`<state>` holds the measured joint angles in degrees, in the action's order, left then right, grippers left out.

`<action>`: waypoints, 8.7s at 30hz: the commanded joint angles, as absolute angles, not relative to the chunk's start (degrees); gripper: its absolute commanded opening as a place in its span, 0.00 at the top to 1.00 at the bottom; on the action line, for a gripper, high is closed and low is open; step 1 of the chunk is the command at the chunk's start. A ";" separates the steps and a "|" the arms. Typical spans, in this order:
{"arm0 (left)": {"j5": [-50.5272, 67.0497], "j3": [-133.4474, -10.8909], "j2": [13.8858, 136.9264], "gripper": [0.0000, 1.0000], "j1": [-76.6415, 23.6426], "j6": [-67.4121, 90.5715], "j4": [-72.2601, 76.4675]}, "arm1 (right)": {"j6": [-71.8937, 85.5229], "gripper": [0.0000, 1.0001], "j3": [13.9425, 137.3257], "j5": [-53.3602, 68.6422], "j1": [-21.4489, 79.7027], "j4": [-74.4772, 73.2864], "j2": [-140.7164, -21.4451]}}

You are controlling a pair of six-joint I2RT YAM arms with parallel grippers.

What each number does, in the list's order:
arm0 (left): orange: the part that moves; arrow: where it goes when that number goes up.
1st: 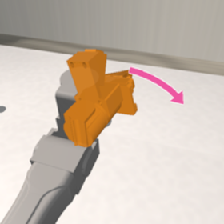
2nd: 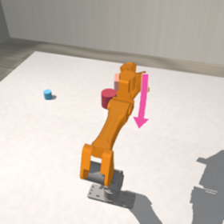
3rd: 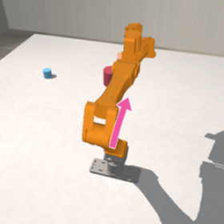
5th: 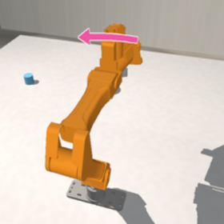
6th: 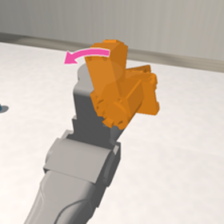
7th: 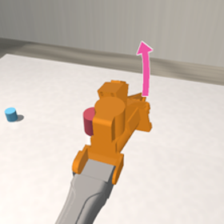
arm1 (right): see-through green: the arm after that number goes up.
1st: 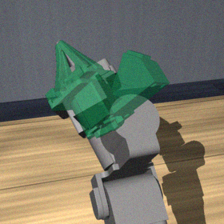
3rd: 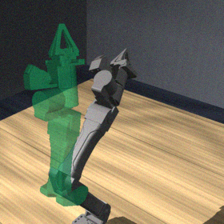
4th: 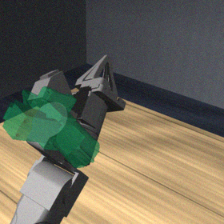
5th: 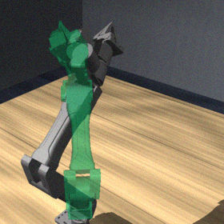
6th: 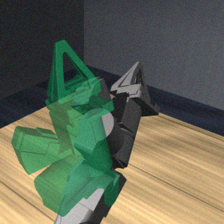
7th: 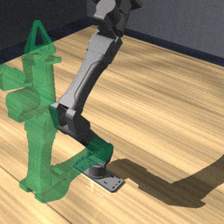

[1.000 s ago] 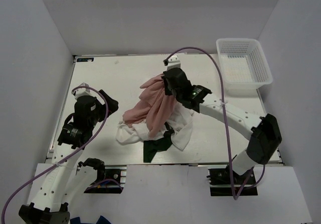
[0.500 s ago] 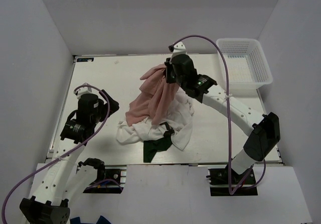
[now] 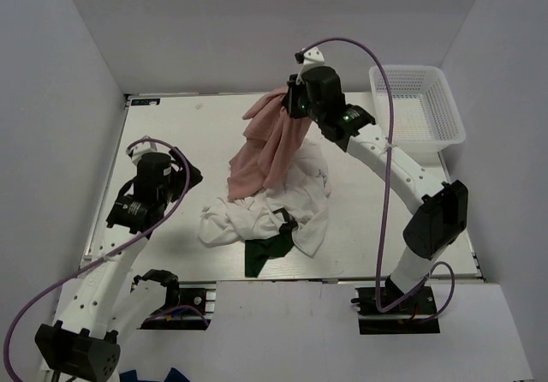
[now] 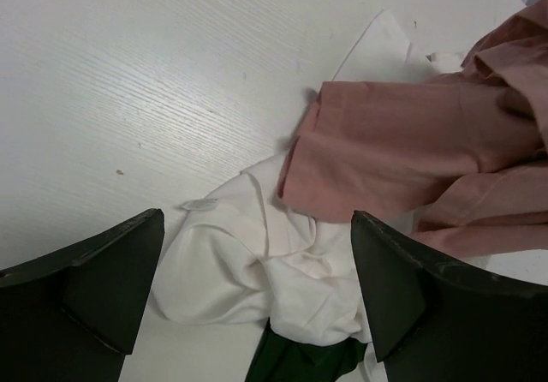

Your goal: Fold and stack the t-shirts

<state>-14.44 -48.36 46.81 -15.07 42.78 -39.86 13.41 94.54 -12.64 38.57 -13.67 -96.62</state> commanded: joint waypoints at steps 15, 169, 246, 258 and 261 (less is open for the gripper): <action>-27.77 -75.32 65.21 0.00 -13.01 36.48 -45.44 | 8.72 1.00 119.02 -25.65 20.83 -3.27 -102.84; 14.24 -75.15 63.37 0.00 4.04 28.12 -40.17 | -1.67 1.00 90.51 -22.69 34.02 2.72 -77.96; 5.54 -68.55 56.51 0.00 4.04 29.36 -63.02 | -10.73 0.70 62.74 -9.57 66.62 -8.78 -96.17; 7.29 -68.55 54.84 0.00 4.04 28.21 -57.57 | -9.32 1.00 77.07 -16.07 65.39 -9.76 -76.55; 7.29 -69.08 54.84 0.00 4.04 27.69 -57.04 | -8.00 1.00 82.69 -21.79 63.46 -9.41 -76.73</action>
